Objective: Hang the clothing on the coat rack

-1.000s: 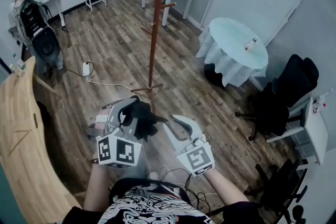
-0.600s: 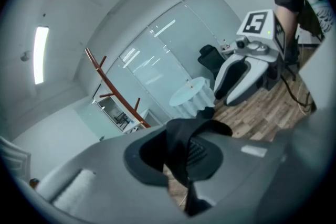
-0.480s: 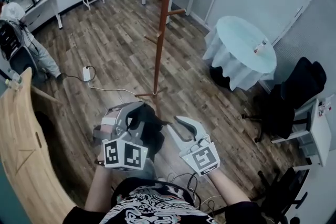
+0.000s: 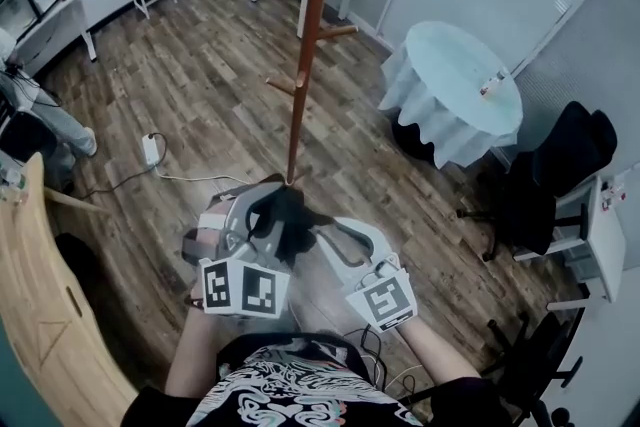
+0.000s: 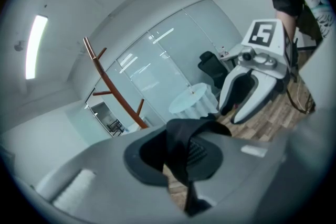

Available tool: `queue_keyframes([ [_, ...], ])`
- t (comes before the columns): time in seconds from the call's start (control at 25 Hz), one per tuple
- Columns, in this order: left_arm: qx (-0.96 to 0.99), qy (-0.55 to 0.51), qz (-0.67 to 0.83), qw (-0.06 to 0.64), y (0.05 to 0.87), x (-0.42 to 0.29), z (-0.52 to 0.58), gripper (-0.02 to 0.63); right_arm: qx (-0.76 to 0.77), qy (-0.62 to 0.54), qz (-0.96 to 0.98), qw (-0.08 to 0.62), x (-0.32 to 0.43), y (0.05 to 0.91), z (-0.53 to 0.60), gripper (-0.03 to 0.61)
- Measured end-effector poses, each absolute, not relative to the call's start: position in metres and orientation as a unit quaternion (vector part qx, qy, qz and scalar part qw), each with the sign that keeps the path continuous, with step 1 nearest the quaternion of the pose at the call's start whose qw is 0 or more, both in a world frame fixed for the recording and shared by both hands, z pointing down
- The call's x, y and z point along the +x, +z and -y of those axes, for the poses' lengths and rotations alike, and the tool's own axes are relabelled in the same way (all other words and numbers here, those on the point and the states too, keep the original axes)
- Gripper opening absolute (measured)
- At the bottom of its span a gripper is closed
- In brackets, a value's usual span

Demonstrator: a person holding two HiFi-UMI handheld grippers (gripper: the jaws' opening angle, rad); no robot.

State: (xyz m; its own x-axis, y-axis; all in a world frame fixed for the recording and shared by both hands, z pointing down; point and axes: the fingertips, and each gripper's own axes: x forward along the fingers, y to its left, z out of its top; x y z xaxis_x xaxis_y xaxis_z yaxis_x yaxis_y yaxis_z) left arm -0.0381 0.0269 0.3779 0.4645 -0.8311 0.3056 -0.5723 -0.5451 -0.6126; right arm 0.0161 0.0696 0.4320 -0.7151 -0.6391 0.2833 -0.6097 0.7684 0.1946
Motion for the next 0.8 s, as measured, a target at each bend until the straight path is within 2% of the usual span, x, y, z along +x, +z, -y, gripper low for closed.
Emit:
queue_keyframes([
  [0.52,-0.833,-0.284,-0.415,0.23,0.366,-0.045,0.041,0.015,0.362,-0.029,0.916,0.171,0.011,0.431,-0.013,0.106],
  [0.56,-0.834,-0.284,-0.415,0.23,0.366,-0.046,0.044,0.015,0.361,-0.03,0.916,0.172,0.012,0.432,-0.011,0.109],
  [0.6,-0.834,-0.283,-0.415,0.229,0.366,-0.046,0.048,0.015,0.359,-0.031,0.916,0.175,0.012,0.435,-0.007,0.145],
  [0.8,-0.836,-0.285,-0.409,0.228,0.366,-0.042,0.063,0.015,0.357,-0.033,0.915,0.185,0.011,0.439,0.013,0.16],
])
